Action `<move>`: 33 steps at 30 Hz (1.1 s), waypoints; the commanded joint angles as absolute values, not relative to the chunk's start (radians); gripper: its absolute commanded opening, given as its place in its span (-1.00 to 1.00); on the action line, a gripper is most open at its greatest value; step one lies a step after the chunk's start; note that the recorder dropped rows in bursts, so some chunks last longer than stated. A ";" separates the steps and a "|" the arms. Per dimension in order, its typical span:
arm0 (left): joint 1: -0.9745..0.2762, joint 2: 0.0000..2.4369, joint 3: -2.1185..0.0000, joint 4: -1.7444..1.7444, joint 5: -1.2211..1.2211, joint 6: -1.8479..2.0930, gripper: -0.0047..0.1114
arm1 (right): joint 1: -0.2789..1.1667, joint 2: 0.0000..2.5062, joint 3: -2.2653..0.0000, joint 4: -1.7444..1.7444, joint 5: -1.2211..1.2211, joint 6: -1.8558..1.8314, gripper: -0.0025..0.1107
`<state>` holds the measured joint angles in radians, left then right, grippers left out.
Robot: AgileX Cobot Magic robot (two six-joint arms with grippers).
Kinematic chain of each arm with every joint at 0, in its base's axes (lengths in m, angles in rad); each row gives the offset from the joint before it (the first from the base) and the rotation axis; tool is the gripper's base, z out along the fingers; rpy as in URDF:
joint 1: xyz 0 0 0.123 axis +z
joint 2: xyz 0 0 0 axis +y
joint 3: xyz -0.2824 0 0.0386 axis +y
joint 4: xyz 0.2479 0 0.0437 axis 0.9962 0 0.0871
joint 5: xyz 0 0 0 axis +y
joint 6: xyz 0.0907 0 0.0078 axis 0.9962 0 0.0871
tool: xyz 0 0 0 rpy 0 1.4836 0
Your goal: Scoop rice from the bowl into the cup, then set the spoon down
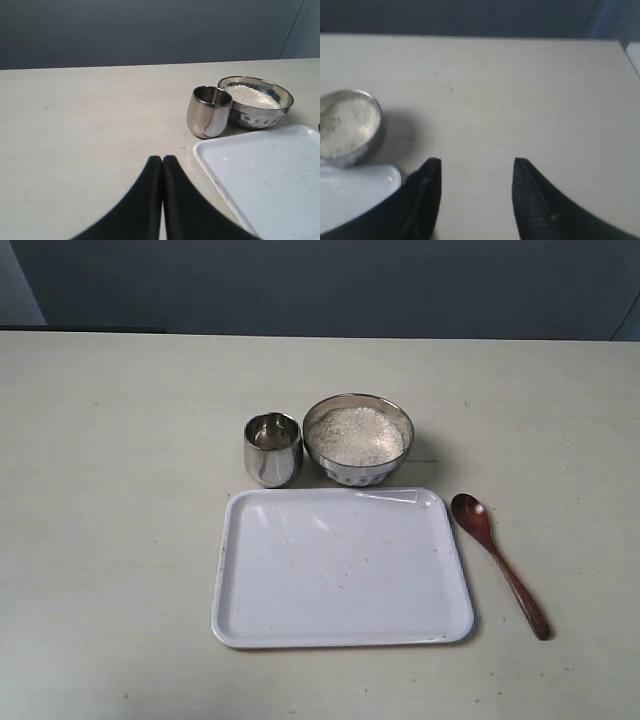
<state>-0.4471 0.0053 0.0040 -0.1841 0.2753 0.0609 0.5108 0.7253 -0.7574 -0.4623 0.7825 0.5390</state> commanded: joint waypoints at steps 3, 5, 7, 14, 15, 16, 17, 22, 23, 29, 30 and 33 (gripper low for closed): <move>-0.449 0.000 0.000 -0.182 0.261 0.054 -0.91 | 0.288 0.488 -0.499 -0.448 0.338 0.554 -0.17; -0.449 0.000 0.000 -0.182 0.261 0.054 -0.91 | 0.176 0.366 -0.383 -0.375 0.261 0.554 -0.17; -0.449 0.000 0.000 -0.182 0.261 0.054 -0.91 | 0.090 0.252 -0.297 -0.335 0.236 0.542 -0.17; -0.449 0.000 0.000 -0.182 0.261 0.054 -0.91 | 0.000 0.040 -0.139 -0.303 0.224 0.490 -0.17; -0.449 0.000 0.000 -0.182 0.261 0.054 -0.91 | 0.000 0.016 -0.116 -0.303 0.227 0.490 -0.17; -0.449 0.000 0.000 -0.182 0.261 0.054 -0.91 | 0.000 0.002 -0.100 -0.299 0.230 0.490 -0.17; -0.449 0.000 0.000 -0.182 0.261 0.054 -0.91 | 0.000 0.000 -0.079 -0.282 0.230 0.490 -0.17; -0.449 0.000 0.000 -0.182 0.261 0.054 -0.91 | 0.000 0.000 -0.025 -0.204 0.237 0.490 -0.17; -0.449 0.000 0.000 -0.182 0.261 0.054 -0.91 | 0.000 0.000 -0.024 -0.195 0.237 0.490 -0.17; -0.449 0.000 0.000 -0.182 0.261 0.054 -0.91 | 0.000 0.000 -0.022 -0.195 0.259 0.490 -0.17; -0.449 0.000 0.000 -0.182 0.261 0.054 -0.91 | 0.000 0.000 -0.022 -0.195 0.259 0.490 -0.17; -0.449 0.000 0.000 -0.182 0.261 0.054 -0.91 | 0.000 0.000 -0.022 -0.195 0.259 0.490 -0.17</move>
